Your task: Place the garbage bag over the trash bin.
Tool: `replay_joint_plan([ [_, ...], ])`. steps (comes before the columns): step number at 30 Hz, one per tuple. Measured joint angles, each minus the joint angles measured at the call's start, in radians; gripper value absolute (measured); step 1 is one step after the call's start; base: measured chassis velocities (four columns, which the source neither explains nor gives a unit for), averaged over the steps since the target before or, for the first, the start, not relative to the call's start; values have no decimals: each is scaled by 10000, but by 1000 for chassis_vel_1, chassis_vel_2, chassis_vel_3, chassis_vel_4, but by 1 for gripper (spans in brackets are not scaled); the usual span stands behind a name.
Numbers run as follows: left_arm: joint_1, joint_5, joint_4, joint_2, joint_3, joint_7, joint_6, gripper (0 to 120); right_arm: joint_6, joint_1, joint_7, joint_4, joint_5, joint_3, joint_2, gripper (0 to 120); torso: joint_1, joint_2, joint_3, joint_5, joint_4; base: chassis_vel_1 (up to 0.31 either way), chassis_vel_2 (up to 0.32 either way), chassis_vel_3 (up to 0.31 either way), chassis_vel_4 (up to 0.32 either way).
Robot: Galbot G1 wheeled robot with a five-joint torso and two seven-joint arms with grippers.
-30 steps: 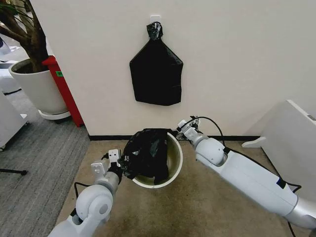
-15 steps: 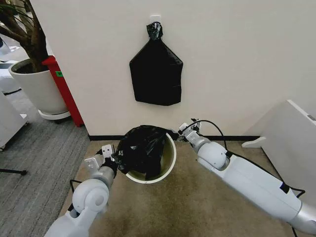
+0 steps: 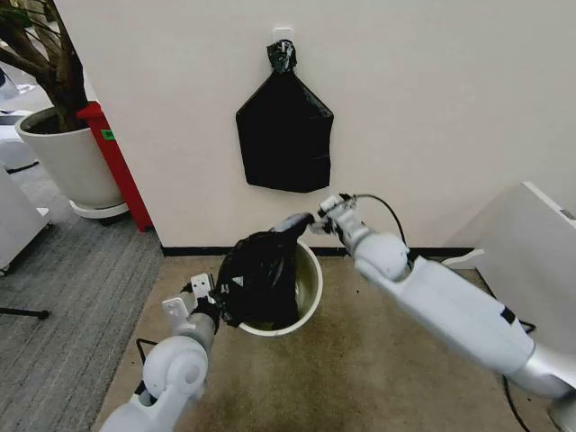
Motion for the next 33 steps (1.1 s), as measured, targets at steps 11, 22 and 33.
replay_joint_plan([
  [11,-323,208,496,-16,80,-55,-262,2,-837,-737,2008,2275,2117,398,-105,100,-1,0,-1,1,-3,0,0,0,0],
  [22,-724,1136,1243,-229,688,-41,-1051,2,-836,-1064,3162,2733,1877,-234,578,100,-1,2,0,-1,-3,0,0,0,0],
  [33,-1138,2808,1865,-372,1092,72,-1759,2,-827,-722,4114,2382,2207,-837,958,100,-1,2,0,0,-4,0,0,0,0],
])
